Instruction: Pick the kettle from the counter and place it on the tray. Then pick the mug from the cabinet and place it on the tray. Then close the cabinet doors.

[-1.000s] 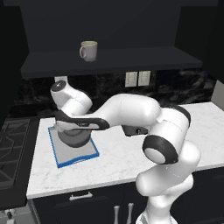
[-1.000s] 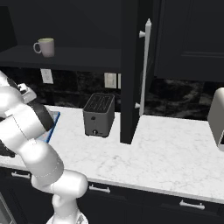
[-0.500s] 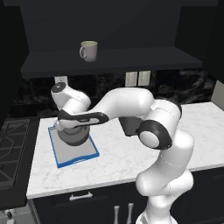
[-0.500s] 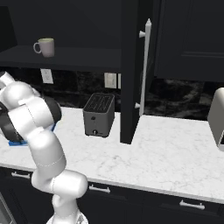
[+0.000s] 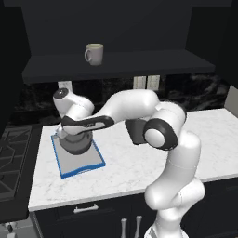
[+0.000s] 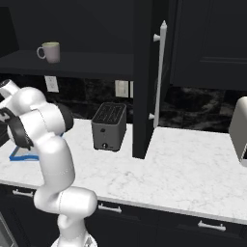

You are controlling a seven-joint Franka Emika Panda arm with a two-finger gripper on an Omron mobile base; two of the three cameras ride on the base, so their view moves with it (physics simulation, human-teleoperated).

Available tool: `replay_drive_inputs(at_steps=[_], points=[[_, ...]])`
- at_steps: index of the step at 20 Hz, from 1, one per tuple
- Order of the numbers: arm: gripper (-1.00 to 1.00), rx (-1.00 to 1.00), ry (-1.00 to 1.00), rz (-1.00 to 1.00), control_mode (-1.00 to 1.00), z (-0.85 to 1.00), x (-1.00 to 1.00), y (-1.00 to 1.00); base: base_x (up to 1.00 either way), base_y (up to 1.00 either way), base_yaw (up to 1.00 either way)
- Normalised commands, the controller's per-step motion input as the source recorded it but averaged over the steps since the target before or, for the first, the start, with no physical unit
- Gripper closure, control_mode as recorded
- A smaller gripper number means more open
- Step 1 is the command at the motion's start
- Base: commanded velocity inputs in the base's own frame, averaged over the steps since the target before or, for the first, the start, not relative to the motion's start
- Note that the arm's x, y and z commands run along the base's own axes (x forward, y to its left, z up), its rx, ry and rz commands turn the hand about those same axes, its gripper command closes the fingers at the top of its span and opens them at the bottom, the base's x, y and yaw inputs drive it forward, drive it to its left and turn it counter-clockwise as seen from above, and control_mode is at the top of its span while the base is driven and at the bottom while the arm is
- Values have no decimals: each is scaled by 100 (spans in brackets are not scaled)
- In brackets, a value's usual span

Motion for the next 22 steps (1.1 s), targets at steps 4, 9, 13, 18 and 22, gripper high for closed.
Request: replay_drive_inputs(at_steps=[4, 9, 13, 18, 22], points=[[100, 3, 0, 0, -100, -19, 7, 15, 0, 0, 0], [100, 1, -1, 0, -100, -14, 23, 9, 0, 0, 0], [100, 0, -6, 0, -100, -22, 12, 3, 0, 0, 0], [100, 0, -11, 0, -100, -11, 12, 0, 0, 0, 0], [100, 0, -14, 0, -100, -16, 19, 0, 0, 0, 0]])
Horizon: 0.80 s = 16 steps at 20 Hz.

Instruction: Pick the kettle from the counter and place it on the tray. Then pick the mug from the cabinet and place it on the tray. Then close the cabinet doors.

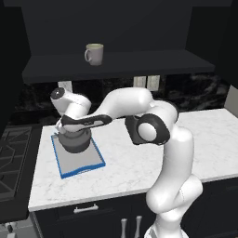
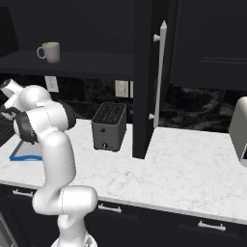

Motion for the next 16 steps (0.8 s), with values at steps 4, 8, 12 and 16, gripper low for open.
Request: replay_drive_inputs(at_steps=[4, 8, 12, 16], points=[[100, 1, -8, 0, -100, -19, 2, 0, 0, 0, 0], [-100, 0, -2, 0, -100, -28, 0, 0, 0, 0, 0], [-100, 1, -3, 0, -100, -11, 0, 0, 0, 0, 0], [-100, 0, 0, 0, -100, -1, 0, 0, 0, 0, 0]])
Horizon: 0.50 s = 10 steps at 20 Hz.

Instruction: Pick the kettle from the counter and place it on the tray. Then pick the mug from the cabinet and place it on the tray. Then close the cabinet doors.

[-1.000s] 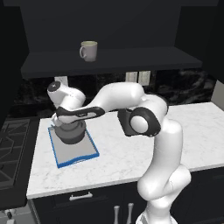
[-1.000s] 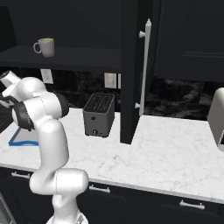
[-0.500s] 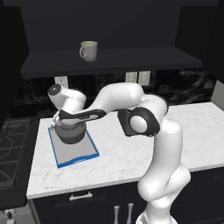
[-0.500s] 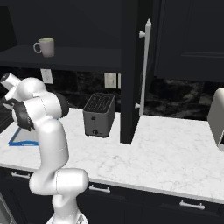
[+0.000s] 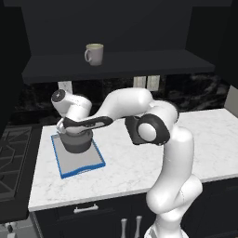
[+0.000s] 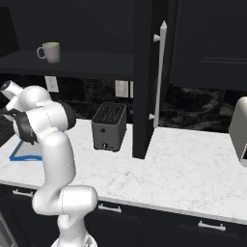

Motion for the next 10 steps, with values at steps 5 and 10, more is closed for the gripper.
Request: replay_drive_inputs(at_steps=[5, 10], points=[[-100, 0, -2, 0, -100, 0, 0, 0, 0, 0, 0], [-100, 0, -12, 0, -100, 18, -1, -1, 0, 0, 0]])
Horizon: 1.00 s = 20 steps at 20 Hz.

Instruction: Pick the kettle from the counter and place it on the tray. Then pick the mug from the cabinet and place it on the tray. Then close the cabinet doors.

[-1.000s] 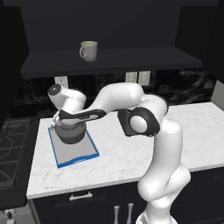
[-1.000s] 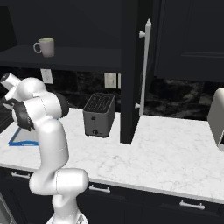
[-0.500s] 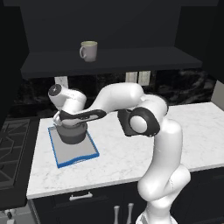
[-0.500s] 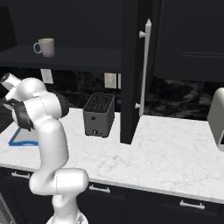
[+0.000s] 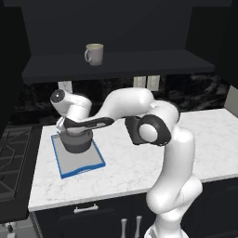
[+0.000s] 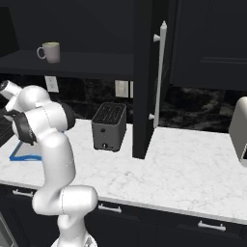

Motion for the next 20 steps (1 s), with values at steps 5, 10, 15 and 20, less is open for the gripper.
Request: replay_drive_inputs(at_steps=[5, 10, 15, 20], points=[[-100, 0, -17, 0, -100, 43, -47, -4, 0, 0, 0], [-100, 9, -6, -5, -100, 53, -69, -14, 0, 0, 0], [-100, 14, -1, -11, -100, 48, -67, -21, 0, 0, 0], [-100, 10, -16, -7, -100, 18, -63, -37, 0, 0, 0]])
